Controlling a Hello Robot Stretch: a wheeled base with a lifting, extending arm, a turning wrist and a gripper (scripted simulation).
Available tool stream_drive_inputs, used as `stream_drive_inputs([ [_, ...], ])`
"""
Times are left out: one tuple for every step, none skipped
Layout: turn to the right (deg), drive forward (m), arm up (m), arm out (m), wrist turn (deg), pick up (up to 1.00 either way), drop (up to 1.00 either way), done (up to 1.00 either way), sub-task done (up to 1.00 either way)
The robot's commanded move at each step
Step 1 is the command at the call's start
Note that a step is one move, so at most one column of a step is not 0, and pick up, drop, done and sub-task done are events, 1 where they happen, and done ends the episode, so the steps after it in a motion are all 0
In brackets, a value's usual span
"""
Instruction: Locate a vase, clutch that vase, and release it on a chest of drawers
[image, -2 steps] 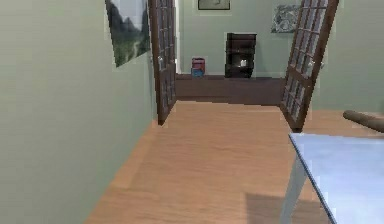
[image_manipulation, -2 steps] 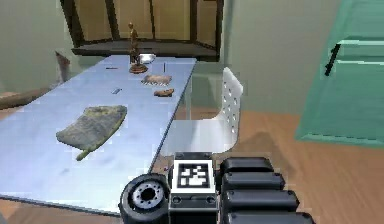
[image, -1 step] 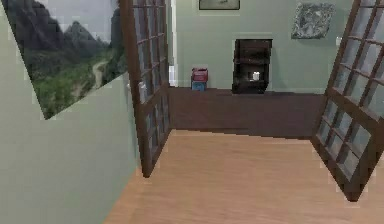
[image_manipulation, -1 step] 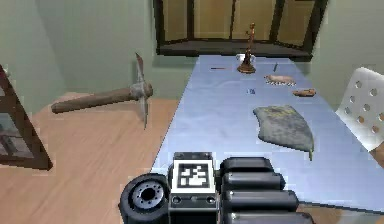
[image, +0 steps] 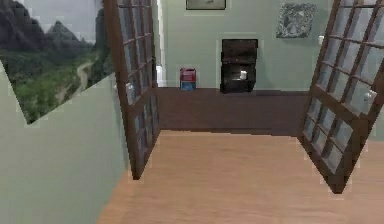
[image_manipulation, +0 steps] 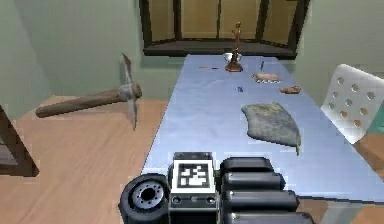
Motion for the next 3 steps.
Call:
stream_drive_inputs([
  [0.0, 1.0, 0.0, 0.0, 0.0, 0.0, 0.0, 0.0, 0.0],
  [0.0, 1.0, 0.0, 0.0, 0.0, 0.0, 0.0, 0.0, 0.0],
  [0.0, 0.75, 0.0, 0.0, 0.0, 0.0, 0.0, 0.0, 0.0],
])
